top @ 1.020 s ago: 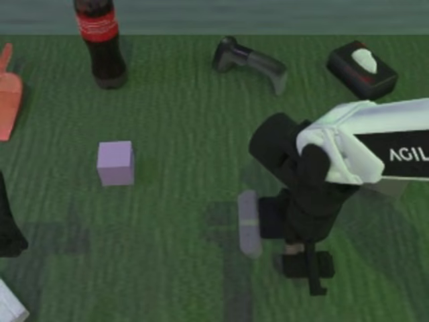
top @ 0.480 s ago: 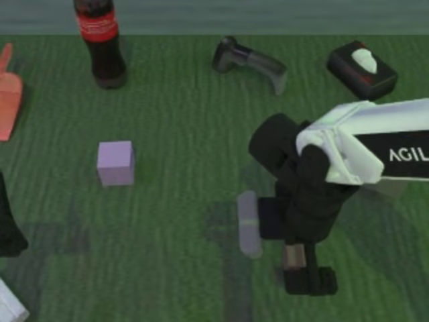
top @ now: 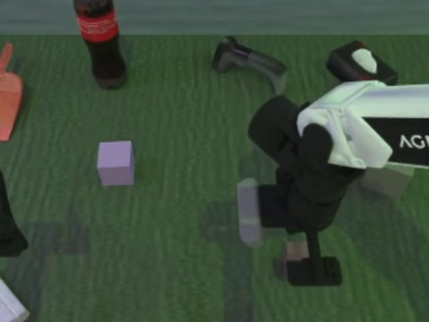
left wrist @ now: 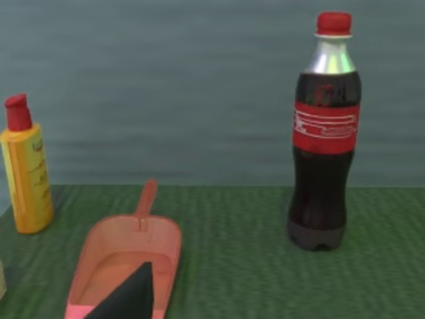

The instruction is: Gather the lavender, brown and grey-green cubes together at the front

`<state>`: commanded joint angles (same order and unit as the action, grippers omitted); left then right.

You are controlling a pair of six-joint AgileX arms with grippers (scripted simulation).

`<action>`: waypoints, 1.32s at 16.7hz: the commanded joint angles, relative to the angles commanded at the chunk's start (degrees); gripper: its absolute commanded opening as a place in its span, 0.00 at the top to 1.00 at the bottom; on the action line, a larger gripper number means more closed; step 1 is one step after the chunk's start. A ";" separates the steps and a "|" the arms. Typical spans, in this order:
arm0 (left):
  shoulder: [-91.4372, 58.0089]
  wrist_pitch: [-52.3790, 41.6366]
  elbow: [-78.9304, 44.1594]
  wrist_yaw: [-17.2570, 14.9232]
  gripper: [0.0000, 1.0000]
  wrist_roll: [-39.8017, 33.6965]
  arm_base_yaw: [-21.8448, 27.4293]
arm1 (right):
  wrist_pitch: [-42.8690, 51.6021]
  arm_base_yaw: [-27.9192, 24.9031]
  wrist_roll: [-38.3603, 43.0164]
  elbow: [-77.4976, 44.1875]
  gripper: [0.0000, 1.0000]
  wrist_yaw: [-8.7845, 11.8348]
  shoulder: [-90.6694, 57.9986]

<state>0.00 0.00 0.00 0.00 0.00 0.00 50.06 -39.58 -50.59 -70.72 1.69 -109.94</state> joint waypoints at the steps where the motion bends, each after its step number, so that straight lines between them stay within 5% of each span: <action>1: 0.00 0.00 0.00 0.00 0.00 0.00 0.00 | 2.50 0.01 -0.06 -1.22 0.00 0.01 0.94; 5: 0.00 0.00 0.00 0.00 0.00 0.00 0.00 | 8.25 0.04 -0.17 -4.51 0.00 0.02 3.92; 13: -5.87 -3.82 -5.89 -0.14 0.00 -1.12 1.04 | 4.54 2.36 1.74 -0.94 0.00 0.68 8.73; 22: -52.35 -28.05 -43.91 -0.04 0.00 -7.78 6.44 | -16.81 17.71 17.77 24.60 0.00 2.55 46.79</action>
<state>-52.35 -28.05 -43.91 -0.04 -7.78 6.44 33.25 -21.87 -32.82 -46.12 4.24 -63.14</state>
